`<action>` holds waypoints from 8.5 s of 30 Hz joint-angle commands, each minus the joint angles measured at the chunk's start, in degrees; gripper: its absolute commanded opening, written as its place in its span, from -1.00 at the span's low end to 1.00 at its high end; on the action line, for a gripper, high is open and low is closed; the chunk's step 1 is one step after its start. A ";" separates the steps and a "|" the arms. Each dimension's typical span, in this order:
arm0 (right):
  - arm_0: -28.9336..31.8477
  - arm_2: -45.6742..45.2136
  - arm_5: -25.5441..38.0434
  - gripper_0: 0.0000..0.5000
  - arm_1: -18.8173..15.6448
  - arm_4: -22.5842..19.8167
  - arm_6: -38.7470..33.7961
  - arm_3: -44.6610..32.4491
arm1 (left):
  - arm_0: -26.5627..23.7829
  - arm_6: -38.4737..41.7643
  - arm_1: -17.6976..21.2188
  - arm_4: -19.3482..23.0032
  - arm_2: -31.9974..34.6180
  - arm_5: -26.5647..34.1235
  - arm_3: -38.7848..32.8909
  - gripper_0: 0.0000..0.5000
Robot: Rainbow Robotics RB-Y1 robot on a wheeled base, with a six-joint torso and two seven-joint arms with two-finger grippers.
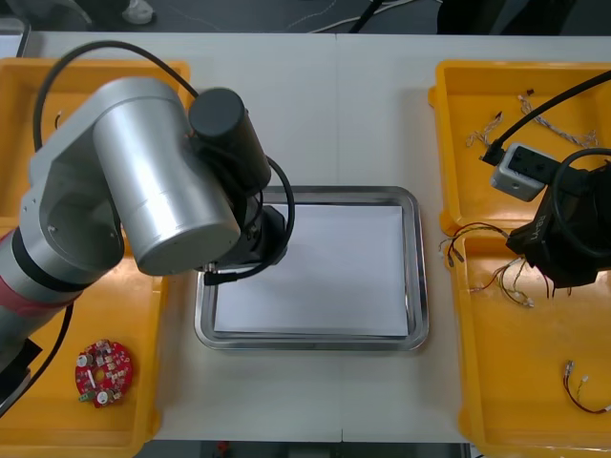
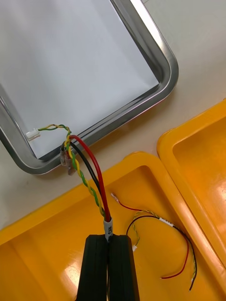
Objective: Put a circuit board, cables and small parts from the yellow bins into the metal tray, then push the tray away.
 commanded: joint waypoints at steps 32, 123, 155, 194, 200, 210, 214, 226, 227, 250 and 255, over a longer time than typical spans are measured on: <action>-1.33 0.62 0.17 -1.00 0.53 -0.23 -1.83 -1.47 | 10.57 -4.57 -1.07 -7.52 -8.58 -9.96 -0.81 -1.00; -0.80 1.06 0.17 -1.00 0.18 -0.32 -1.92 -0.77 | 6.96 -37.62 19.06 13.58 37.30 0.23 10.53 1.00; -17.59 35.69 -12.01 -1.00 -0.79 7.24 -1.21 5.29 | -4.20 -65.83 15.63 3.65 35.98 -14.88 39.53 1.00; -24.53 59.51 -18.86 -1.00 13.01 23.85 -1.83 23.40 | -3.06 -100.37 22.84 14.28 34.84 -32.90 59.66 1.00; -24.53 60.04 -18.78 -1.00 13.80 24.29 -1.83 24.72 | -3.23 -101.25 22.75 13.93 32.91 -36.59 61.33 1.00; -24.53 60.48 -18.86 -0.06 13.53 24.29 -1.92 24.72 | -5.08 -102.92 20.55 13.93 31.15 -39.93 66.16 1.00; -24.53 60.30 -18.95 0.93 13.36 24.03 -2.00 24.72 | -6.84 -103.97 19.76 13.67 31.15 -39.93 68.80 1.00; -24.53 53.53 -13.06 1.00 12.92 22.71 -2.00 20.67 | -8.42 -103.53 18.70 13.49 29.30 -39.93 68.89 1.00; -24.53 52.39 -11.92 1.00 12.92 22.54 -2.00 19.97 | -8.51 -103.53 18.35 13.40 29.30 -39.93 68.89 1.00; -24.36 26.73 0.17 1.00 12.74 13.22 -19.41 16.98 | -8.42 -103.89 14.13 9.54 29.21 -39.93 68.89 1.00; -24.36 22.15 0.17 1.00 11.69 13.40 -25.47 17.07 | -8.42 -103.53 14.13 8.92 29.21 -40.02 68.89 1.00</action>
